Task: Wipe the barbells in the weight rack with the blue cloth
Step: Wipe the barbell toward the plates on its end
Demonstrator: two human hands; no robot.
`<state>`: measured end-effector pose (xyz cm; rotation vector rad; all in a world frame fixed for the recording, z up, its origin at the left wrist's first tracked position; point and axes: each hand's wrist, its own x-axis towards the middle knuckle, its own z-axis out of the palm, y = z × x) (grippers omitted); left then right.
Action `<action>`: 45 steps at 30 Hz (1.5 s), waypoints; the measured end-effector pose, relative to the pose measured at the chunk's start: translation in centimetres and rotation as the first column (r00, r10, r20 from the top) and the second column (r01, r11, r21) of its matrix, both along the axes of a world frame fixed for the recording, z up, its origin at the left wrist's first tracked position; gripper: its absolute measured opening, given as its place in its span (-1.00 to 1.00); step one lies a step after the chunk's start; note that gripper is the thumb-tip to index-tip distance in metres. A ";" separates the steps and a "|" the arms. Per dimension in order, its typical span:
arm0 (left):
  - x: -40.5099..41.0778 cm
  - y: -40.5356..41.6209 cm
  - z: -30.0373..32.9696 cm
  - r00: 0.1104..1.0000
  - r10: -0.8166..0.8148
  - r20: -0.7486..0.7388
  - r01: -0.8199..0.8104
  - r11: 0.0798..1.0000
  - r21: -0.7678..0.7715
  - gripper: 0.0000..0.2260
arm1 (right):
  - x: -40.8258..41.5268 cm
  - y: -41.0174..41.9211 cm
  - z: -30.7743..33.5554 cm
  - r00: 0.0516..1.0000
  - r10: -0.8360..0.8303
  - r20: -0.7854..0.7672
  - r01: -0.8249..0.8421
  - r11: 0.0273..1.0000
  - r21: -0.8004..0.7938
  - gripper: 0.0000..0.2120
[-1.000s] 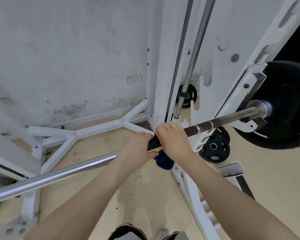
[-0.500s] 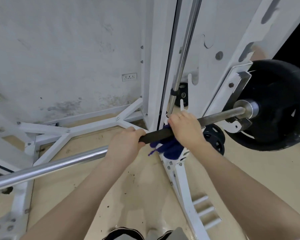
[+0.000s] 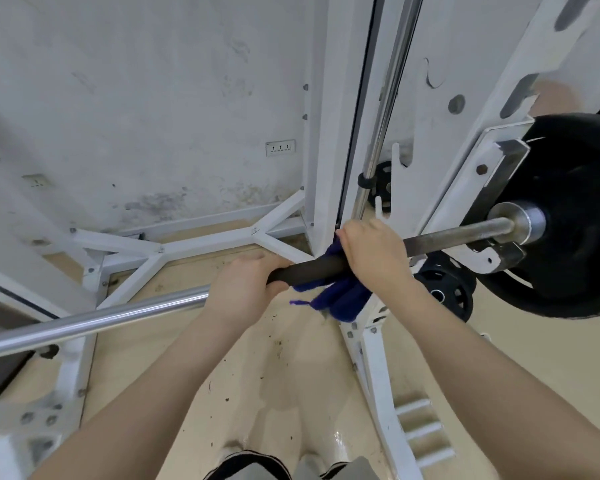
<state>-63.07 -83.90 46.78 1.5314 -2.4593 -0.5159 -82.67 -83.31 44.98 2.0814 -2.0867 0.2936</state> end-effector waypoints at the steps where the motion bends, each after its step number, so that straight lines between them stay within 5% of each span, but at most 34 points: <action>1: 0.0 0.0 -0.1 1.000 0.008 -0.003 -0.008 1.000 -0.003 -0.71 | -0.9 -0.1 0.2 0.997 -0.072 0.041 0.070 0.997 0.044 -0.85; 4: -0.2 0.1 -0.5 0.999 0.039 -0.023 -0.040 0.999 -0.026 -0.71 | 0.5 -0.1 0.8 0.991 -0.126 0.038 0.127 0.992 -0.016 -0.92; 9: 0.0 0.0 -0.9 0.998 0.063 -0.029 -0.064 0.997 -0.045 -0.72 | 6.8 -0.6 0.2 0.991 0.046 0.128 -0.023 0.984 -0.177 -0.73; 12: 0.7 -0.1 -0.5 0.996 0.062 -0.071 -0.060 0.998 0.032 -0.68 | 5.6 -0.9 0.3 0.997 0.068 -0.020 -0.069 0.995 -0.065 -0.74; 14: 1.6 -0.2 -0.1 0.996 0.020 -0.082 -0.016 0.998 0.055 -0.61 | 3.7 -1.0 0.5 0.998 -0.010 -0.066 0.013 0.999 0.044 -0.89; 17: 4.1 -0.3 0.3 0.998 -0.023 -0.056 0.024 1.000 0.003 -0.59 | 4.8 -0.6 1.0 0.990 -0.137 0.035 0.139 0.989 -0.056 -0.95; 20: 7.1 -0.7 0.5 0.999 0.014 -0.036 -0.014 1.000 -0.004 -0.63 | 10.7 -0.7 0.5 0.999 -0.036 -0.009 0.036 0.998 0.044 -0.99; 25: 9.2 -1.0 1.2 0.998 -0.027 -0.065 0.027 1.000 -0.003 -0.81 | 15.6 -1.1 -1.0 0.986 0.169 0.003 -0.165 0.964 -0.210 -0.78; 31: 10.0 -1.2 1.1 0.994 -0.110 -0.011 0.110 0.994 -0.014 -0.81 | 11.3 -0.2 0.1 0.994 -0.104 -0.023 0.098 0.977 -0.188 -0.63; 35: 10.1 -1.4 0.5 0.990 -0.085 -0.111 0.089 0.996 0.032 -0.83 | 16.5 -0.6 -0.5 1.000 -0.014 -0.018 0.014 1.000 -0.020 -0.87; 37: 10.2 -1.5 0.2 0.981 -0.054 -0.184 0.069 0.995 0.075 -0.82 | 17.6 -0.2 -0.6 0.992 0.091 0.084 -0.090 0.996 -0.022 -0.82; 40: 10.5 -1.4 0.0 0.973 -0.012 -0.230 0.039 0.993 0.115 -0.74 | 15.2 0.0 -0.6 0.988 0.135 -0.077 -0.133 0.991 0.025 -0.87; 43: 10.5 -1.3 0.0 0.977 -0.015 -0.211 0.034 0.996 0.086 -0.72 | 11.1 -0.3 -0.4 0.997 -0.061 -0.054 0.063 0.997 0.035 -0.66; 45: 10.5 -1.2 -0.2 0.976 -0.011 -0.215 0.029 0.996 0.082 -0.72 | 11.8 -0.1 -0.3 0.986 -0.167 -0.008 0.166 0.985 -0.040 -0.87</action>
